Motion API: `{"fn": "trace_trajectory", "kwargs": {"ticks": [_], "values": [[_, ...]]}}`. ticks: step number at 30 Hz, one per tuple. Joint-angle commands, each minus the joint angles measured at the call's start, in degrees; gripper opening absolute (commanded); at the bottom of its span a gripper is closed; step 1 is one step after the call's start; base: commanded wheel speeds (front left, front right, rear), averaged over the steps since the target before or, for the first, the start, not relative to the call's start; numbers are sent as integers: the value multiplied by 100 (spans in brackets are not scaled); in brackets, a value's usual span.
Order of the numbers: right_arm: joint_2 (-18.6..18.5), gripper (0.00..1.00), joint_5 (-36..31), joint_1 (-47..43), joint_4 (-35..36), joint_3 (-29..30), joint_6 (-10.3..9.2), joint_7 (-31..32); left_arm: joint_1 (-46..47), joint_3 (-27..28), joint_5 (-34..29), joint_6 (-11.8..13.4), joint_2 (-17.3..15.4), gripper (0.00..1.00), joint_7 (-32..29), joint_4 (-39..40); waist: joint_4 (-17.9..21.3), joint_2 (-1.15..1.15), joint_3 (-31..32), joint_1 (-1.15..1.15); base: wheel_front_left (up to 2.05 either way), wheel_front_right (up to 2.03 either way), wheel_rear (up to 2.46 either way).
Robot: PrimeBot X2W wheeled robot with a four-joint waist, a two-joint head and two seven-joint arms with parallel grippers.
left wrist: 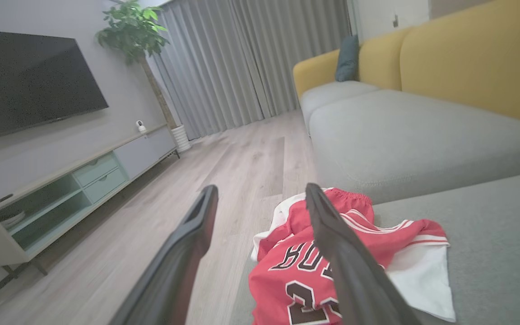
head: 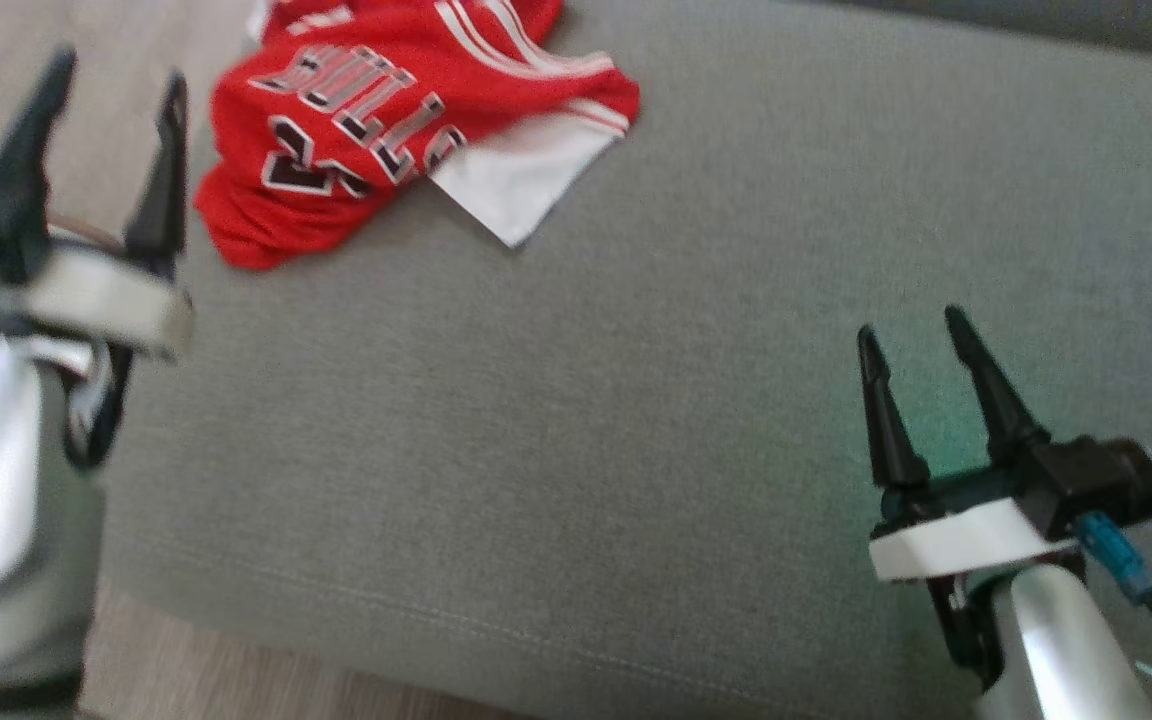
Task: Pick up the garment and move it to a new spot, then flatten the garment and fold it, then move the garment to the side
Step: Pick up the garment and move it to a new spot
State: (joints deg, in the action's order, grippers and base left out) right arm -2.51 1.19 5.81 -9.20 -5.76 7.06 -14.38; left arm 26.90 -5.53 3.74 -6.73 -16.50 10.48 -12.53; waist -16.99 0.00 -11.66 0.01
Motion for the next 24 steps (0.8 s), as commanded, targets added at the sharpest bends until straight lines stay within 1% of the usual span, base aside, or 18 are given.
{"fn": "trace_trajectory", "kwargs": {"ticks": [1,4,7,8,9,13,15,18,19,21,22,23,24], "values": [[-37,100,-96,233,221,-98,43,-62,454,117,-16,-20,-297,100,-182,-90,284,0,-580,-1,0,0,0],[-37,100,-231,386,297,-71,43,-60,1159,-100,62,-54,-486,100,-492,-638,417,0,-1042,-1,0,0,0],[-37,100,-336,488,355,-26,43,-37,1667,-489,200,-70,-593,100,-755,-1194,484,0,-1406,-1,0,0,0],[-37,100,-366,516,363,-22,43,-23,1800,-726,207,-71,-666,100,-825,-1362,496,0,-1503,-1,0,0,0],[-37,100,-394,552,384,-29,43,-5,1925,-944,240,-72,-741,100,-888,-1514,509,0,-1623,-1,0,0,0],[-37,100,-469,699,461,-29,43,3,2289,-1591,713,-74,-858,100,-1144,-2102,529,0,-1936,-1,0,0,0],[-37,100,-466,766,467,-68,43,7,2436,-1756,834,-74,-929,100,-1213,-2385,542,0,-2047,-1,0,0,0],[-37,100,-445,862,459,-133,43,1,2573,-1905,1016,-75,-944,100,-1291,-2799,579,0,-2148,-1,0,0,0],[-37,100,-435,884,455,-150,43,-1,2613,-1933,1065,-75,-948,94,-1299,-2934,593,0,-2168,-1,0,0,0],[-37,100,-422,911,447,-160,43,-8,2693,-1971,1137,-75,-934,76,-1257,-3156,610,0,-2195,-1,0,0,0],[-37,100,-420,916,436,-153,43,-11,2726,-1990,1163,-75,-918,44,-1231,-3254,617,0,-2200,-1,0,0,0],[-37,100,-422,918,424,-145,43,-14,2763,-2014,1178,-75,-906,27,-1196,-3341,621,0,-2205,-1,0,0,0],[-37,100,-424,922,413,-135,43,-17,2800,-2040,1186,-75,-897,2,-1156,-3419,622,0,-2206,-1,0,0,0]]}}
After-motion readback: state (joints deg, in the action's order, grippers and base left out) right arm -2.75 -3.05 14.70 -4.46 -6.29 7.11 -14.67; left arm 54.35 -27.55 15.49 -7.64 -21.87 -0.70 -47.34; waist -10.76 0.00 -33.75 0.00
